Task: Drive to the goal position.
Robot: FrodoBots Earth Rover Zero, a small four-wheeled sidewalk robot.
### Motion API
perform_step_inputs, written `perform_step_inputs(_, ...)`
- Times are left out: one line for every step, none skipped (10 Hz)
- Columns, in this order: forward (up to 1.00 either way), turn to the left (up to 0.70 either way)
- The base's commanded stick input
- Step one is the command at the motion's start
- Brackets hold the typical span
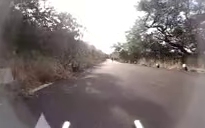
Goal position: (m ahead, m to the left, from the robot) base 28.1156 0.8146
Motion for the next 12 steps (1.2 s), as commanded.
perform_step_inputs(0.50,0.00)
perform_step_inputs(0.50,0.00)
perform_step_inputs(0.50,0.00)
perform_step_inputs(0.50,0.00)
perform_step_inputs(0.50,0.00)
perform_step_inputs(0.50,0.00)
perform_step_inputs(0.50,0.00)
perform_step_inputs(0.50,0.00)
perform_step_inputs(0.50,0.00)
perform_step_inputs(0.50,0.00)
perform_step_inputs(0.50,0.00)
perform_step_inputs(0.50,0.00)
